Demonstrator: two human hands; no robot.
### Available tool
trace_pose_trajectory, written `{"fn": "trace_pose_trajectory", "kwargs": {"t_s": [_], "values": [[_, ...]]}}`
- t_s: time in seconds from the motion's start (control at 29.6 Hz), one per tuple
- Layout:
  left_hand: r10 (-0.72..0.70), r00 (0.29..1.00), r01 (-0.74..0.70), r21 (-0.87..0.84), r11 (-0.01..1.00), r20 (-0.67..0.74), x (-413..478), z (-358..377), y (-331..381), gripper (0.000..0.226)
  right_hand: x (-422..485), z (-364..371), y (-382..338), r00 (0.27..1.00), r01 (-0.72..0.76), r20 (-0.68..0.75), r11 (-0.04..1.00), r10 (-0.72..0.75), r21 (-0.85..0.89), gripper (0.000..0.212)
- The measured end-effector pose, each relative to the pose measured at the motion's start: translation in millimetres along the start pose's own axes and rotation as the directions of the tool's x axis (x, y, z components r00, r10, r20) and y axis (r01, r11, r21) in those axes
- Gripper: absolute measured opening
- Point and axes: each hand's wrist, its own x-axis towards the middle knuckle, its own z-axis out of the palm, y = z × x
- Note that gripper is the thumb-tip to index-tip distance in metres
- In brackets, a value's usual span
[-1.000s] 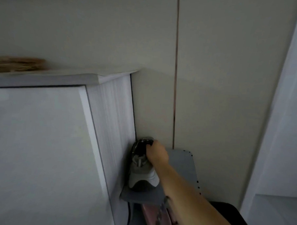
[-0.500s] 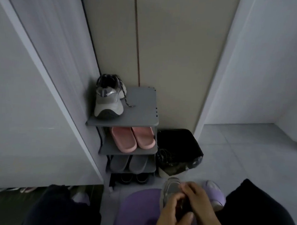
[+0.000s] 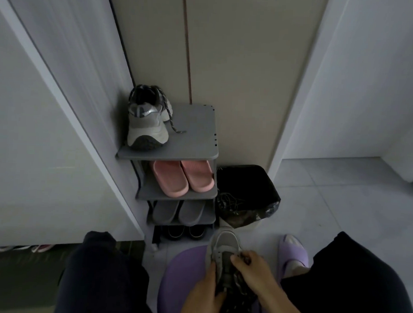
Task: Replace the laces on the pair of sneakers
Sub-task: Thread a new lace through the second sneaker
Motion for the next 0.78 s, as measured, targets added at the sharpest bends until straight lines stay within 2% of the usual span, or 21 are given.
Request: {"fn": "trace_pose_trajectory", "kwargs": {"t_s": [0.03,0.1,0.14,0.2,0.24,0.3,0.34,0.41,0.44,0.51,0.54,0.61,0.71,0.74,0.78], "values": [[-0.044,0.999,0.045,0.033,0.998,-0.009,4,-7,-12,0.066,1,14,-3,0.998,0.024,0.053,1.000,-0.024,-0.001,0.027],[-0.059,0.998,0.057,-0.062,0.996,-0.017,5,-20,-30,0.062,-3,31,-12,0.992,0.032,0.118,0.998,-0.039,0.054,0.028],[-0.062,0.996,0.054,-0.119,0.991,-0.058,6,-22,-35,0.061,-8,31,-20,0.993,0.029,0.110,0.990,-0.044,0.136,0.025],[-0.058,0.998,0.064,-0.210,0.976,0.034,2,-34,-36,0.058,-11,25,-37,0.998,-0.019,0.066,0.931,-0.005,0.364,0.027],[-0.049,0.999,0.046,-0.199,0.979,-0.011,4,-38,-30,0.055,-11,17,-45,0.998,-0.050,0.064,0.875,0.022,0.481,0.028],[-0.020,0.981,-0.018,-0.190,0.982,-0.194,7,-47,-15,0.042,-14,3,-64,0.996,-0.064,0.092,0.803,0.011,0.592,0.028],[0.009,0.979,-0.066,-0.271,0.960,-0.205,9,-51,-5,0.039,-14,-2,-74,0.995,-0.058,0.102,0.760,-0.011,0.648,0.027],[0.090,0.996,-0.094,-0.399,0.912,-0.027,14,-56,17,0.042,-14,-10,-93,0.991,-0.068,0.127,0.638,-0.046,0.767,0.022],[0.132,0.988,-0.091,-0.410,0.907,0.074,14,-55,25,0.042,-13,-15,-100,0.989,-0.063,0.127,0.574,-0.072,0.816,0.021],[0.108,0.987,-0.036,-0.483,0.875,0.121,11,-57,29,0.022,-12,-31,-108,0.990,-0.004,0.077,0.512,-0.120,0.859,0.024],[0.065,0.992,0.007,-0.552,0.834,0.111,9,-62,27,0.007,-9,-40,-106,0.992,0.031,0.036,0.507,-0.122,0.862,0.025],[-0.031,0.998,0.056,-0.633,0.772,0.050,8,-77,10,0.013,-3,-53,-96,0.994,0.063,-0.008,0.499,-0.112,0.864,0.025],[-0.139,0.989,0.061,-0.733,0.677,-0.046,7,-108,-11,0.015,1,-62,-77,0.997,0.027,0.015,0.495,-0.081,0.868,0.025],[-0.154,0.985,0.034,-0.783,0.622,-0.079,8,-117,-15,0.013,1,-61,-71,0.997,0.020,0.019,0.533,-0.068,0.846,0.025],[-0.153,0.982,0.005,-0.798,0.602,-0.109,7,-124,-16,0.013,1,-57,-65,0.998,0.026,0.020,0.620,-0.066,0.784,0.024]]}}
